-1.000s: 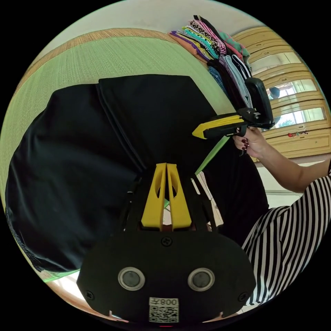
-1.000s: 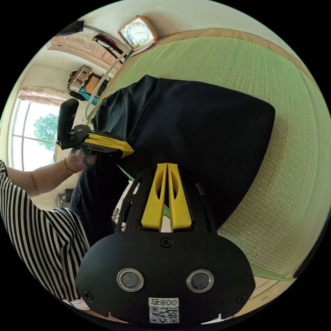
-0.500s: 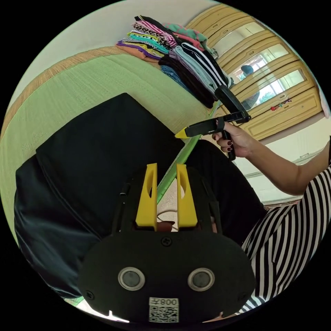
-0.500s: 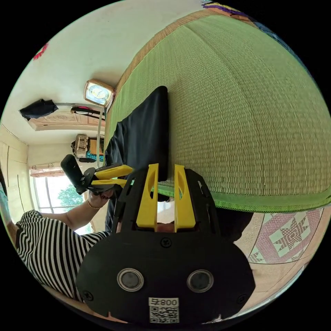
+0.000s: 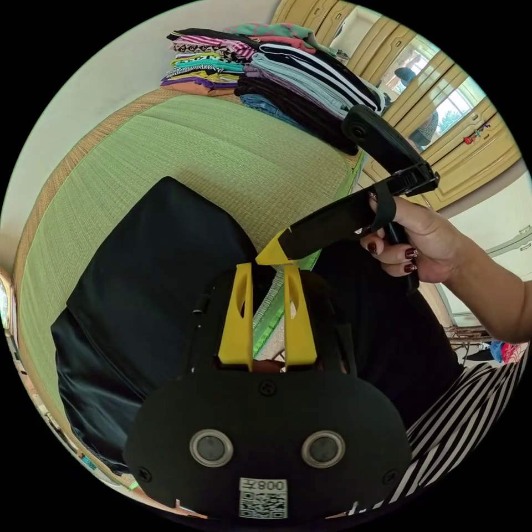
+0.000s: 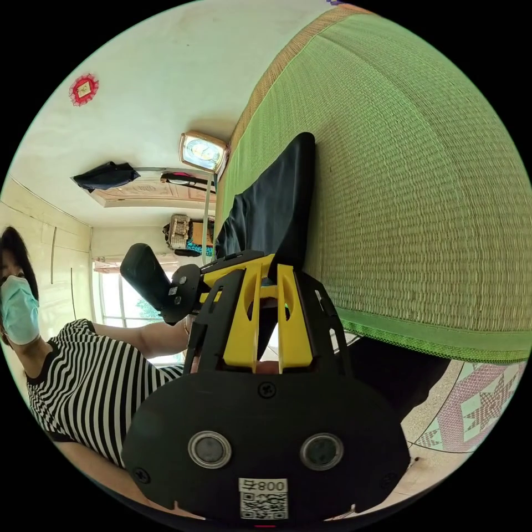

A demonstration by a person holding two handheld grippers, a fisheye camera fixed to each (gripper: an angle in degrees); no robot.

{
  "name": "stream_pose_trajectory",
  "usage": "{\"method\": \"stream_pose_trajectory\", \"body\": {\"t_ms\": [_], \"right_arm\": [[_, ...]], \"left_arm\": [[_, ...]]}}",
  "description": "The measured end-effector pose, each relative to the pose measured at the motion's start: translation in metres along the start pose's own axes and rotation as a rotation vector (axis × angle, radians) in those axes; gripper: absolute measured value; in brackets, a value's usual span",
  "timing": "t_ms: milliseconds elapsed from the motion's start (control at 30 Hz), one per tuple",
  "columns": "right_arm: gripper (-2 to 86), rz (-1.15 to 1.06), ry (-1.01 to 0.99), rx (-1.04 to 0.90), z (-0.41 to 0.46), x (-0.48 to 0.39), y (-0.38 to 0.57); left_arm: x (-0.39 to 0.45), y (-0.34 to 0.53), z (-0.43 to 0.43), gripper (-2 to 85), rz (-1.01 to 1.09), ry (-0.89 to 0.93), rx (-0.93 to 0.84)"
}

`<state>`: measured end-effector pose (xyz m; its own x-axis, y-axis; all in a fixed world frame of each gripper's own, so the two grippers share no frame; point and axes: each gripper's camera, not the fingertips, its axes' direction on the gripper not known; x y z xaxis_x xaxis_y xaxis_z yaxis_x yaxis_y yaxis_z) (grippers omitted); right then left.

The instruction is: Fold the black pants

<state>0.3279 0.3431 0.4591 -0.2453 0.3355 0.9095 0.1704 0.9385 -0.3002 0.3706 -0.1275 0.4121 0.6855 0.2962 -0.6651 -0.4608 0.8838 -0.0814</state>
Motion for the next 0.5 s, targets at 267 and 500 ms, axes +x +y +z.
{"method": "stream_pose_trajectory", "body": {"t_ms": [267,500], "right_arm": [[6.4,0.009,0.040,0.110,-0.048,0.002,-0.009],[9.4,0.036,0.064,0.102,-0.047,0.011,-0.073]], "left_arm": [[0.019,0.007,-0.010,4.2,-0.056,0.041,0.069],[0.034,0.016,-0.023,4.0,-0.056,0.046,0.098]]}}
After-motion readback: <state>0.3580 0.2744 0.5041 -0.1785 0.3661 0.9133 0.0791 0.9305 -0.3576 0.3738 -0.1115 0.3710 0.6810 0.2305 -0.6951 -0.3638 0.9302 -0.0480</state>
